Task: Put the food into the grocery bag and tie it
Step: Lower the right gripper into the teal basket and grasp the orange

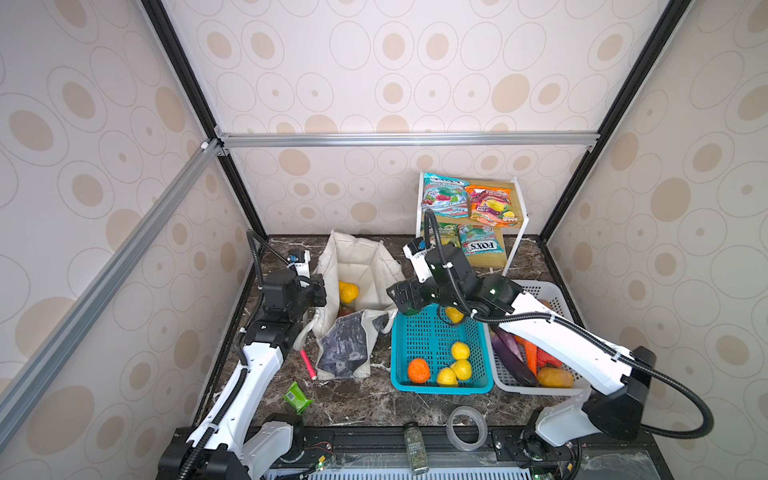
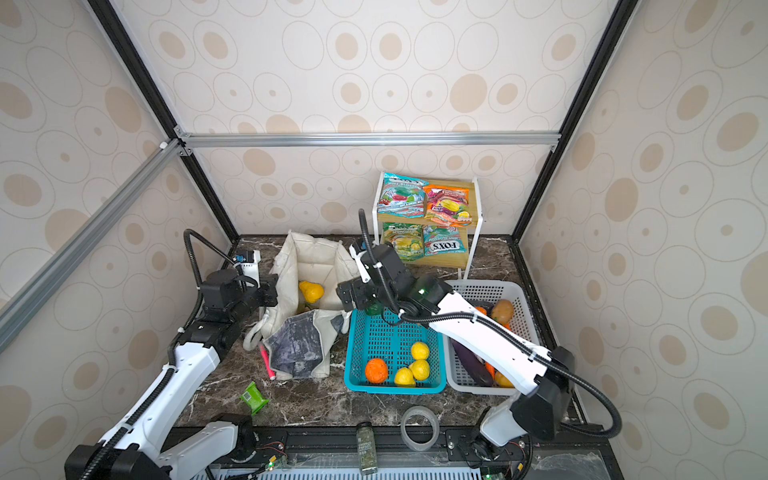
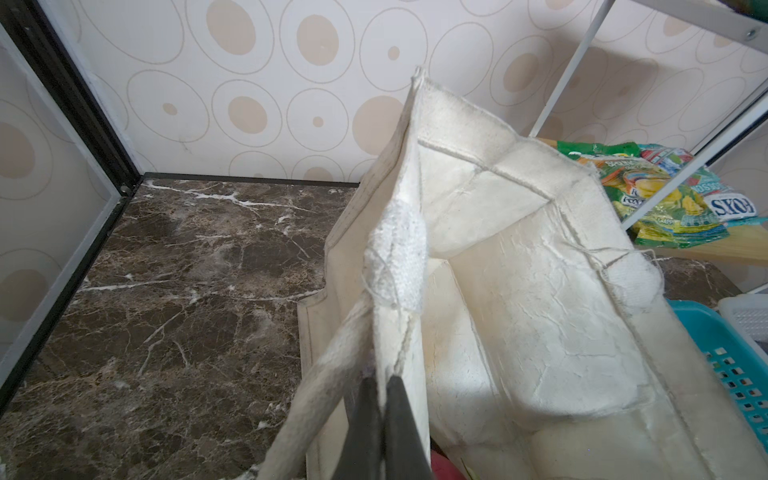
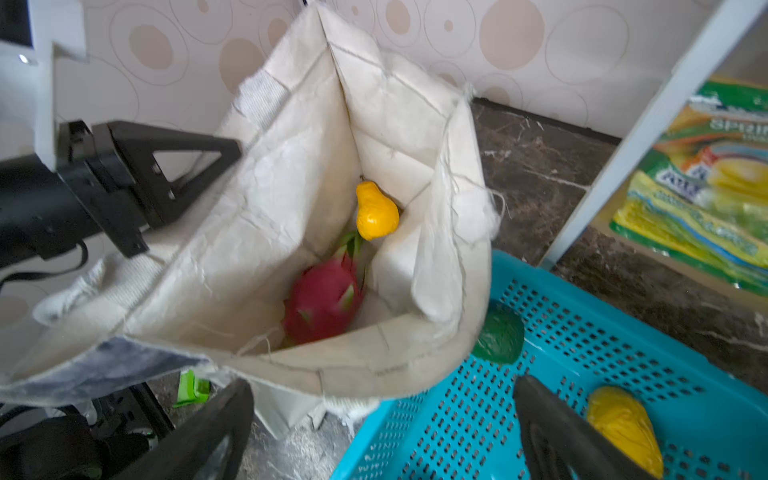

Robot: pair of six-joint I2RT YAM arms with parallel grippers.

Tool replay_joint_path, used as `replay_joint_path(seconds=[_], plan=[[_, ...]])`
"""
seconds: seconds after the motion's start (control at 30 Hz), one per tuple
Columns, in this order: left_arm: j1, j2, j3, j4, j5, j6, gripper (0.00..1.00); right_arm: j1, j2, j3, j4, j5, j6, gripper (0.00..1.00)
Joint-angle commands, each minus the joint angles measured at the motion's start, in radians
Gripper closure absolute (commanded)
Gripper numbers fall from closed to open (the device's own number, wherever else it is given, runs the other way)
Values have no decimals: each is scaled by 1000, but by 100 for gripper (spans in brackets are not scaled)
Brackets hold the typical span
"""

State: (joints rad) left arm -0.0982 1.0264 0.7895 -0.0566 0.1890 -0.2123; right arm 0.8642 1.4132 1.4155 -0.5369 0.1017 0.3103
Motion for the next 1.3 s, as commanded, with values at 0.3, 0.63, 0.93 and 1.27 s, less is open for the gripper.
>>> replay_joint_path(seconds=[0.3, 0.63, 0.93, 1.27], plan=[[-5, -19, 5, 19, 3, 14, 100, -32, -276, -416, -118, 13, 3, 0], [-6, -19, 6, 17, 1, 15, 100, -19, -185, -545, -7, -223, 5, 7], [-6, -14, 5, 18, 0, 13, 100, 30, 4, -542, 104, -254, 46, 16], [-6, -14, 6, 18, 1, 14, 100, 32, 102, -582, 188, -214, 78, 24]])
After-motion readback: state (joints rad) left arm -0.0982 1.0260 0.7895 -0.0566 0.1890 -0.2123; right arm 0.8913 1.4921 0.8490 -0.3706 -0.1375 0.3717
